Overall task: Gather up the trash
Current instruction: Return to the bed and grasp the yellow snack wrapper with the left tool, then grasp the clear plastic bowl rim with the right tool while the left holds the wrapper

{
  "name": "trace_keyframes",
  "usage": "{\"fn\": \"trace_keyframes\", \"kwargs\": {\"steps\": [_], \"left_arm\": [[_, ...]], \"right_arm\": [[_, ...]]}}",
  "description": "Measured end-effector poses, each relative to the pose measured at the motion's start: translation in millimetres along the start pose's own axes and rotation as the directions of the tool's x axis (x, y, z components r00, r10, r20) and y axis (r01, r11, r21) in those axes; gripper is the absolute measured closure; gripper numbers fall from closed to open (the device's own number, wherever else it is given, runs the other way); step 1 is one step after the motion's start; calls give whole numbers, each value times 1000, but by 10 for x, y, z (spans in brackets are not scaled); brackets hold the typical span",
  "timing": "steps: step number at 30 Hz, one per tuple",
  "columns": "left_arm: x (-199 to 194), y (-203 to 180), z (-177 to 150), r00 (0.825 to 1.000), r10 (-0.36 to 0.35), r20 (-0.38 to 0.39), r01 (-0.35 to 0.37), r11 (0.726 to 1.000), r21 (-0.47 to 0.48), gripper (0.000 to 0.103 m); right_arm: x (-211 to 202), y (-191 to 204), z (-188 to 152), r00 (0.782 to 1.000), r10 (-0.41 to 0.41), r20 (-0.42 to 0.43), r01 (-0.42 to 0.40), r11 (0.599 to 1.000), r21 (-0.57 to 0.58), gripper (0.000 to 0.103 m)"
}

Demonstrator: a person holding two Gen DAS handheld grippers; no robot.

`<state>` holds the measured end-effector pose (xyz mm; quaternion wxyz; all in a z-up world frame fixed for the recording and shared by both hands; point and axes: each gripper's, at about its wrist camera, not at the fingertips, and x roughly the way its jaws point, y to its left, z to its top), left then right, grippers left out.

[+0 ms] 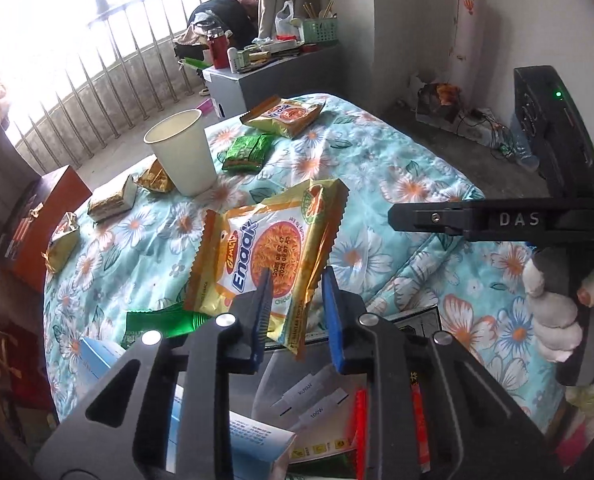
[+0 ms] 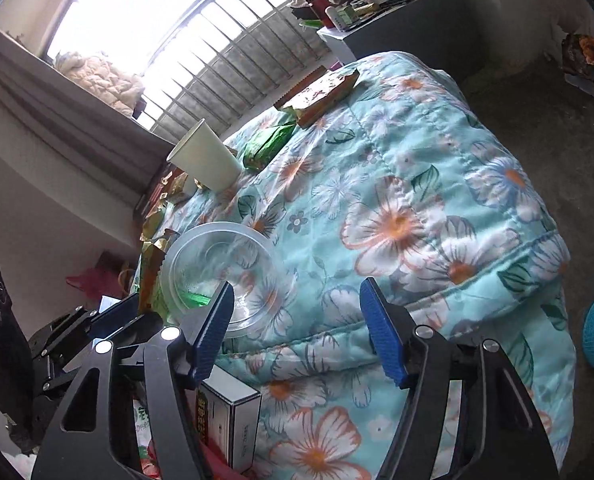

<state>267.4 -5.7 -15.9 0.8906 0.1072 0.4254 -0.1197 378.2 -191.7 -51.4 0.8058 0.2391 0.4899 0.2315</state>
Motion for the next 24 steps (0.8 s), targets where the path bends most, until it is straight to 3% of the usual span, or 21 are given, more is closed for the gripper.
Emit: {"fn": "trace_keyframes", "kwargs": {"steps": [2, 7, 10, 12, 15, 24], "left_arm": [[-4, 33, -4, 1000, -4, 0, 4, 1000, -15, 89], [-59, 93, -14, 1000, -16, 21, 17, 999, -46, 92], [-97, 131, -8, 999, -22, 37, 24, 997, -72, 94], [-117, 147, -5, 999, -27, 46, 31, 996, -87, 94], [-149, 149, -3, 998, -31, 60, 37, 994, -99, 94], [-278, 133, 6, 992, -50, 119, 64, 992, -113, 95]], "right_arm": [[127, 15, 49, 1000, -1, -15, 1, 1000, -18, 43], [298, 67, 125, 1000, -6, -23, 5, 998, -57, 51], [321, 62, 142, 1000, -2, -22, 1, 999, -48, 63], [331, 54, 139, 1000, 8, -25, -9, 999, -41, 78], [319, 50, 116, 1000, 16, -23, -17, 1000, -27, 92], [-60, -65, -21, 998, 15, 59, -18, 999, 35, 97]]}}
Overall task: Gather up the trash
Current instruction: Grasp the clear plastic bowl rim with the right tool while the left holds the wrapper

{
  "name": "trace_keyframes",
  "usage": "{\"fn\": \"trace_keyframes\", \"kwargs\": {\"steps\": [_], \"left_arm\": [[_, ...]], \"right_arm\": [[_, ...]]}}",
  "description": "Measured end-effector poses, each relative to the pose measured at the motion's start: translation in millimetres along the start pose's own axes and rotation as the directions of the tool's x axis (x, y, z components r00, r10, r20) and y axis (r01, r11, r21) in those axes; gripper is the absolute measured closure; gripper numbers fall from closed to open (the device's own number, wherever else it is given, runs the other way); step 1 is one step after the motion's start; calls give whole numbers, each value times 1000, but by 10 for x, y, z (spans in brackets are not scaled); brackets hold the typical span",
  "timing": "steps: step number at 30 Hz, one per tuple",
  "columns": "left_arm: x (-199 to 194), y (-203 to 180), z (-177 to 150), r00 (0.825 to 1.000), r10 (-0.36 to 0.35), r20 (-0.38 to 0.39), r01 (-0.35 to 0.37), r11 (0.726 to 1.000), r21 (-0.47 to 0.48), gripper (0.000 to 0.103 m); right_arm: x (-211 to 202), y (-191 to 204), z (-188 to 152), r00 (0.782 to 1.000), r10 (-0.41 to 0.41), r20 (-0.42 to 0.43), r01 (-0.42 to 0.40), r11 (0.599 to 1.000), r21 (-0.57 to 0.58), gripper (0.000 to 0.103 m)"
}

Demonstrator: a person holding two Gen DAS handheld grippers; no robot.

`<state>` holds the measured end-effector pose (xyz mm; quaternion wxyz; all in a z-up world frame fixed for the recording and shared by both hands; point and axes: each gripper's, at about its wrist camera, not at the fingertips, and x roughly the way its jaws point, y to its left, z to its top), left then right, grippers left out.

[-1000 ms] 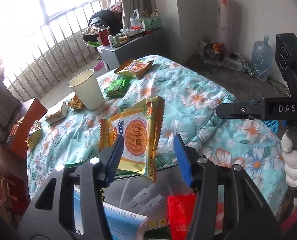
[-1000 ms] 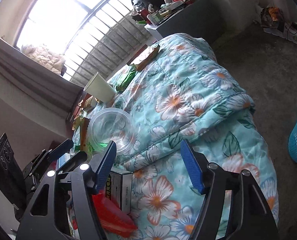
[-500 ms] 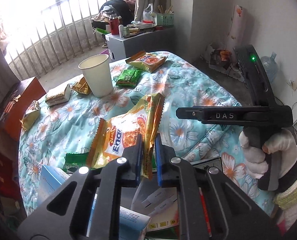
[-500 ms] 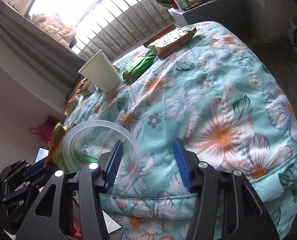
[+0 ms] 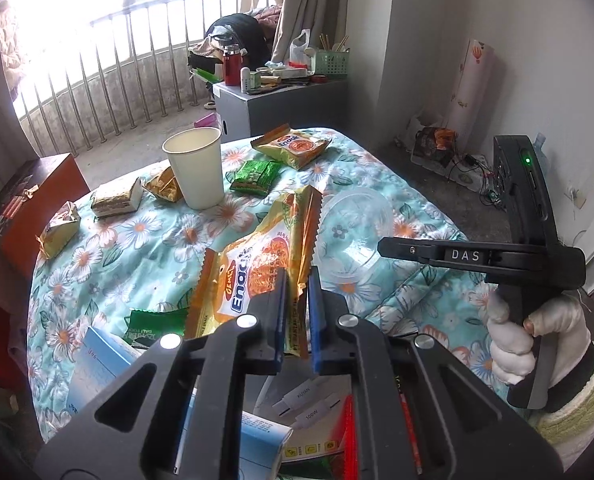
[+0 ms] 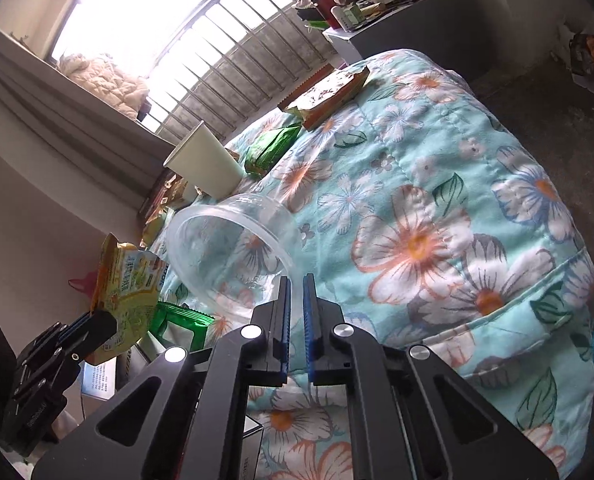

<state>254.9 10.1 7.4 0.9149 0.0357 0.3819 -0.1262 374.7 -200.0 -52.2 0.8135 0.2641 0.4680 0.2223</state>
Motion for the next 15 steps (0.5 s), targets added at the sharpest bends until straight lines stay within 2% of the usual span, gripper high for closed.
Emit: {"fn": "trace_keyframes", "kwargs": {"steps": [6, 15], "left_arm": [[-91, -48, 19, 999, -37, 39, 36, 999, 5, 95], [-322, -142, 69, 990, -56, 131, 55, 998, 17, 96]], "right_arm": [[-317, -144, -145, 998, -8, 67, 4, 998, 64, 98], [-804, -338, -364, 989, -13, 149, -10, 988, 155, 99]]}}
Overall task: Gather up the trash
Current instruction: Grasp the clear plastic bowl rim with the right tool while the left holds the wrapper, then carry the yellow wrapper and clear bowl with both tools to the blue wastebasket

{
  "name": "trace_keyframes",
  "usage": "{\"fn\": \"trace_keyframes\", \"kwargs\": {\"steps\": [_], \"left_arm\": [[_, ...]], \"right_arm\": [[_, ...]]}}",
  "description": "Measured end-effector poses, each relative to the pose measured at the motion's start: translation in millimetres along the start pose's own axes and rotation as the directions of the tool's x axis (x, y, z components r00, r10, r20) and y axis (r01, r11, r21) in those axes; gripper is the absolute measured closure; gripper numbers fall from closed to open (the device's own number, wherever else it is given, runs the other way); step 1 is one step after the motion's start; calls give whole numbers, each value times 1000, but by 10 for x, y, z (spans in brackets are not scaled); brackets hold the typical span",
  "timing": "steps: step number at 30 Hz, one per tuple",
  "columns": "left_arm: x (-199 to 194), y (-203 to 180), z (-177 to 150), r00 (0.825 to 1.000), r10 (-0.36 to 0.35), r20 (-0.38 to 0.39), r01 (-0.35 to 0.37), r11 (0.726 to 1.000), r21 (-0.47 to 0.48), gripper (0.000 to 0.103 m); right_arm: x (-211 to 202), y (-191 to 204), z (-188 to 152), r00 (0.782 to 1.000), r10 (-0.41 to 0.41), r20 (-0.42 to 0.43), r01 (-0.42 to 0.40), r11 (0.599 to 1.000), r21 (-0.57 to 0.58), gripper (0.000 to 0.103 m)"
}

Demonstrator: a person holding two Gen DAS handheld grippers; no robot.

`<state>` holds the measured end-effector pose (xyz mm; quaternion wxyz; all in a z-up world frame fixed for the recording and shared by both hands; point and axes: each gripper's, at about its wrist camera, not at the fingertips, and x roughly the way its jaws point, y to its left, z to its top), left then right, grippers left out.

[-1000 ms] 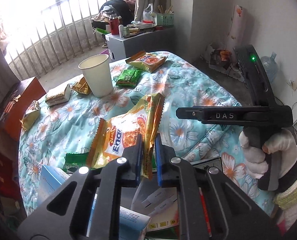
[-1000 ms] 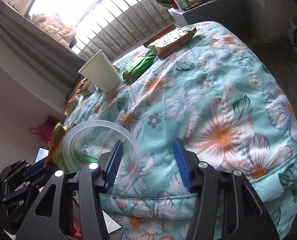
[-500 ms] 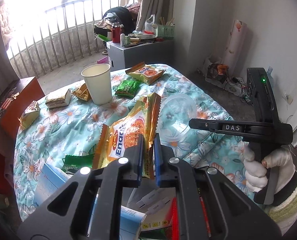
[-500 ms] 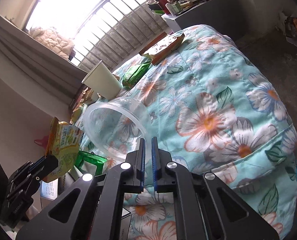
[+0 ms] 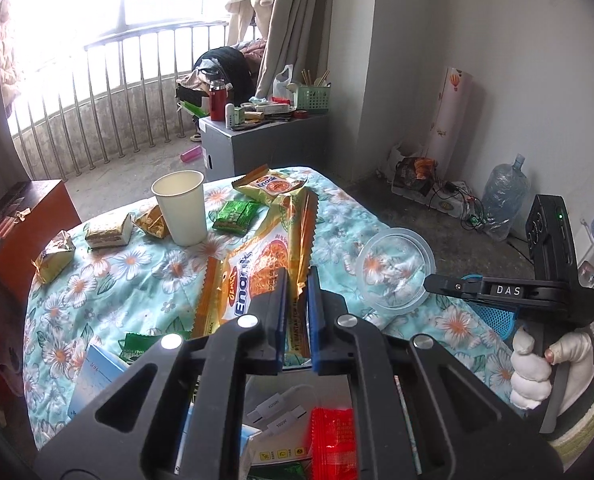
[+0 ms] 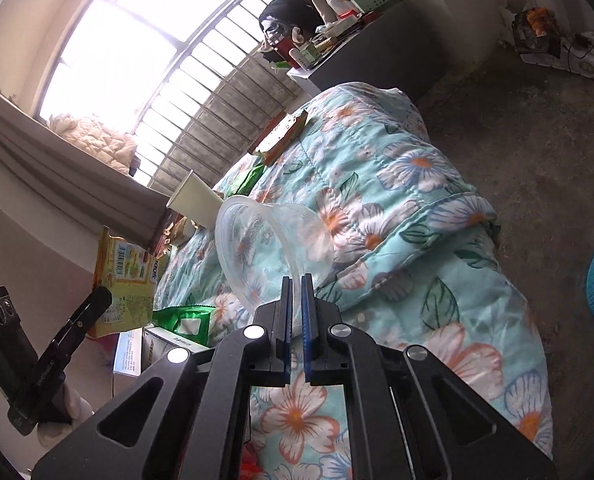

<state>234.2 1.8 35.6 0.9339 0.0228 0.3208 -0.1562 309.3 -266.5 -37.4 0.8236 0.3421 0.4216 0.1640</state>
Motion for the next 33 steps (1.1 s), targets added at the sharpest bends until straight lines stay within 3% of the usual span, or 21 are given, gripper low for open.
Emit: {"fn": "trace_keyframes", "kwargs": {"steps": [8, 18, 33], "left_arm": [[-263, -94, 92, 994, -30, 106, 31, 1000, -2, 96], [-459, -237, 159, 986, -36, 161, 35, 999, 9, 96], [-489, -379, 140, 987, -45, 156, 40, 999, 33, 96]], "right_arm": [[-379, -163, -103, 997, 5, 83, -11, 997, 73, 100], [-585, -291, -229, 993, 44, 109, -56, 991, 118, 100], [-679, -416, -310, 993, 42, 106, -53, 993, 107, 100]]}}
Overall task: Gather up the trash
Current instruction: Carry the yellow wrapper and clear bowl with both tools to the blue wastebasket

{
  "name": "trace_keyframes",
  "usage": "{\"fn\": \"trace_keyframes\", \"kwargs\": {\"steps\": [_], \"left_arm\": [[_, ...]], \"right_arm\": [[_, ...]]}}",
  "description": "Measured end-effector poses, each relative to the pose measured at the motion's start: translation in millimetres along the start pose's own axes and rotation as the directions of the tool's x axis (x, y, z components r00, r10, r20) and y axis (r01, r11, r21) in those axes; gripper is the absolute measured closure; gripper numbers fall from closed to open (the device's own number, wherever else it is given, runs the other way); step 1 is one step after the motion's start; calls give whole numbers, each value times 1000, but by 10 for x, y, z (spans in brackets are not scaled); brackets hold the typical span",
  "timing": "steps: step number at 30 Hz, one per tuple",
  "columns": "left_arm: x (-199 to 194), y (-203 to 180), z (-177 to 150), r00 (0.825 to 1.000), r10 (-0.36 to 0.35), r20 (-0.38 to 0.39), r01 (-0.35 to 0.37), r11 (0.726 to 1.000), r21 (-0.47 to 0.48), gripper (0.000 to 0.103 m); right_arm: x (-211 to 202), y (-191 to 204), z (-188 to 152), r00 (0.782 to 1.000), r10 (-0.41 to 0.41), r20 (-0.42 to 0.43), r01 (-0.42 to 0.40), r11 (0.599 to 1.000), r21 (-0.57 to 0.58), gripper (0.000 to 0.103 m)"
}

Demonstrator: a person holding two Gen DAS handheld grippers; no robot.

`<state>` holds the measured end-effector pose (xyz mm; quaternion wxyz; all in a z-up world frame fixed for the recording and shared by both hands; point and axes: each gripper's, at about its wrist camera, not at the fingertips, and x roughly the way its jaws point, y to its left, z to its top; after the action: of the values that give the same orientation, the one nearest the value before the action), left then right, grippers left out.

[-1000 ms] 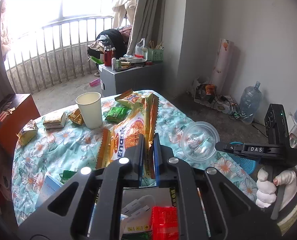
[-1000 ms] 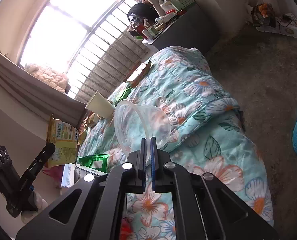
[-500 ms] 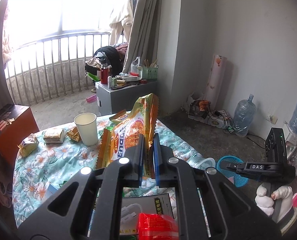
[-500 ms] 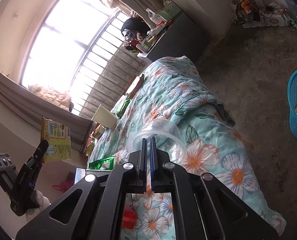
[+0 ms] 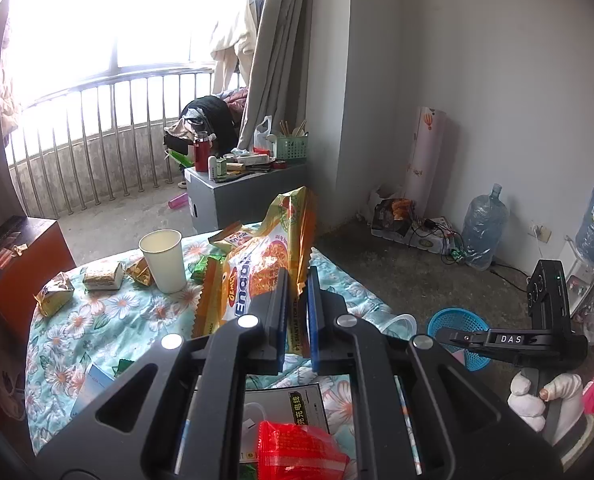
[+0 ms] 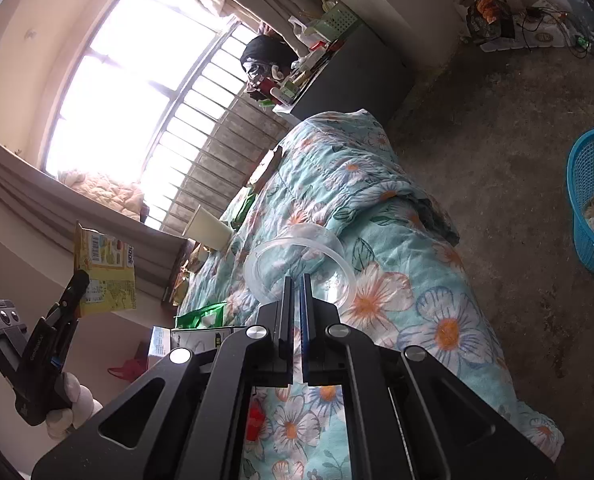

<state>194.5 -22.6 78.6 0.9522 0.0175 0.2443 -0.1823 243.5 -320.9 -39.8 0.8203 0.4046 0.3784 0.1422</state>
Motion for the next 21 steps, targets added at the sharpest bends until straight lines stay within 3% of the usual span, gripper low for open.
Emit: {"fn": "trace_keyframes", "kwargs": {"steps": [4, 5, 6, 7, 8, 11, 14, 16, 19, 21], "left_arm": [[42, 14, -4, 1000, -4, -11, 4, 1000, -1, 96], [50, 19, -4, 1000, -4, -12, 4, 1000, -1, 96], [56, 21, -5, 1000, -5, -13, 5, 1000, -1, 96], [64, 26, -2, 1000, -6, -15, 6, 1000, -1, 96], [75, 27, -1, 1000, -5, -16, 5, 1000, 0, 96], [109, 41, -13, 1000, -5, -25, 5, 1000, -2, 96], [134, 44, -32, 999, -6, -31, 6, 1000, -2, 96], [157, 49, -42, 999, -5, -36, 5, 1000, -1, 96], [188, 53, -45, 999, -5, -42, 5, 1000, -1, 96], [204, 41, -42, 999, -10, -44, 10, 1000, -3, 96]], "right_arm": [[-1, 102, 36, 997, -70, 21, 71, 994, -84, 97], [18, 134, 47, 995, -98, 24, 100, 987, -122, 89], [51, 164, 56, 991, -130, 26, 133, 978, -158, 70], [86, 183, 61, 987, -157, 31, 160, 969, -188, 61], [145, 208, 62, 982, -185, 27, 186, 956, -227, 58], [339, 205, 55, 965, -261, 5, 251, 921, -297, 58], [496, 150, 60, 959, -281, -26, 261, 917, -302, 59], [559, 133, 66, 963, -268, -39, 245, 923, -296, 69], [600, 121, 67, 965, -256, -56, 231, 933, -276, 94], [577, 111, 67, 969, -241, -57, 220, 943, -249, 97]]}}
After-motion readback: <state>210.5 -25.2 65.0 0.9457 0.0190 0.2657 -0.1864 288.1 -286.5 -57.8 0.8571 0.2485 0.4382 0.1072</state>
